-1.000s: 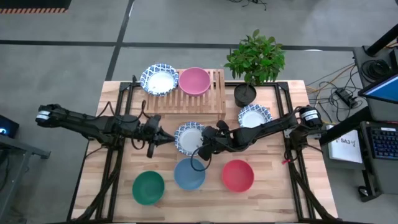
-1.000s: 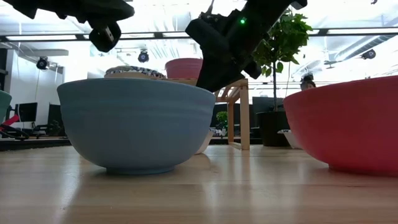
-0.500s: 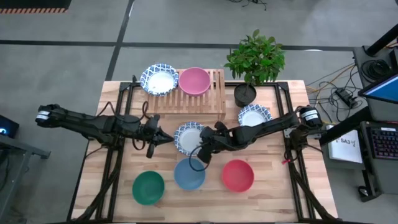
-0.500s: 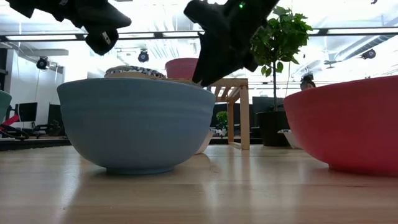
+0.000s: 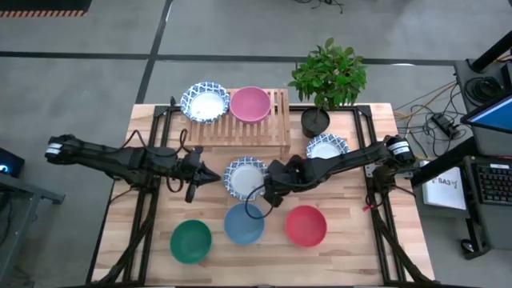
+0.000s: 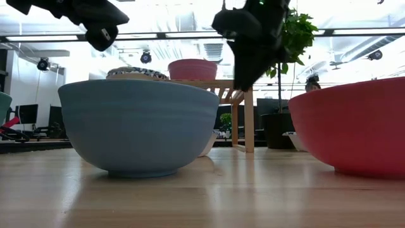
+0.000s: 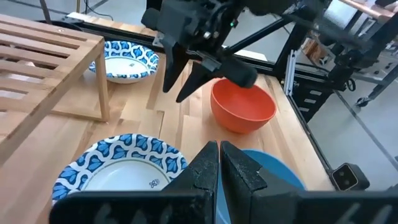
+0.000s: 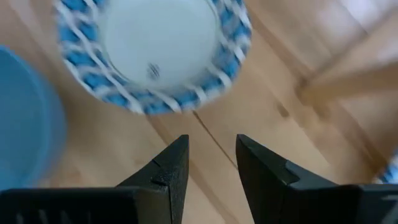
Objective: Place and stack bowls onto a shelf
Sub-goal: Stack the orange bowl on top of the pink bowl on the shelf
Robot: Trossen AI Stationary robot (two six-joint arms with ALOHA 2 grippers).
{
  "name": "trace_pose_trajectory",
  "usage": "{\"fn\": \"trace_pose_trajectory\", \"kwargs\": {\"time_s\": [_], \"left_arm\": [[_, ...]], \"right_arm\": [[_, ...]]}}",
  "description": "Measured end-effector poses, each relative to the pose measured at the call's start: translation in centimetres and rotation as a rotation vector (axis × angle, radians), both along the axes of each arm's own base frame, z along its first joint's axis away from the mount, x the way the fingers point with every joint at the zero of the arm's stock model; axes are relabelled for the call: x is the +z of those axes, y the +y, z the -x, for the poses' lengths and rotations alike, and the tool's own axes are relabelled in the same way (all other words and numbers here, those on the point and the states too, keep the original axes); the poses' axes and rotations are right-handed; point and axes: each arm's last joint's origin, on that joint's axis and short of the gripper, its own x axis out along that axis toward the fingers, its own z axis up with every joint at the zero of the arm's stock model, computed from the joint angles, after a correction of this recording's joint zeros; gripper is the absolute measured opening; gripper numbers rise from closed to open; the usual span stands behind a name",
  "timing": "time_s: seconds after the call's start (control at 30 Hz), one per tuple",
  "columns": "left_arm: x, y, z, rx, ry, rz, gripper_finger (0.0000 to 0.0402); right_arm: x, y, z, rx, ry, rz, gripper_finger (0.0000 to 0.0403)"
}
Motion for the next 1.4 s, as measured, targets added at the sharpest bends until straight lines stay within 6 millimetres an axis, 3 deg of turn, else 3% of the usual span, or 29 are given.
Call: {"fn": "trace_pose_trajectory", "kwargs": {"time_s": [0.23, 0.43, 0.53, 0.7, 0.9, 1.4], "left_arm": [[0.9, 0.2, 1.2, -0.01, -0.06, -0.024, 0.0], [1.3, 0.3, 1.8, -0.019, -0.087, -0.052, 0.0], [1.4, 0.3, 1.9, -0.021, -0.092, -0.062, 0.0], [1.2, 0.3, 2.0, -0.023, -0.074, -0.066, 0.0], [1.1, 0.3, 1.9, -0.029, -0.07, -0.094, 0.0], [1.1, 0.3, 1.9, -0.029, -0.063, -0.093, 0.0]], "right_arm": [[-0.5, 0.4, 0.8, 0.002, 0.102, -0.158, 0.0123], [-0.4, 1.9, 1.6, 0.324, 0.215, -0.378, 0.0123], [-0.4, 2.7, 2.4, 0.455, 0.272, -0.364, 0.0123], [-0.5, 3.5, 2.8, 0.526, 0.303, -0.332, 0.012], [-1.3, 3.8, 3.1, 0.532, 0.327, -0.246, 0.0109], [-4.6, 3.8, 3.0, 0.548, 0.25, -0.243, 0.0062]]}}
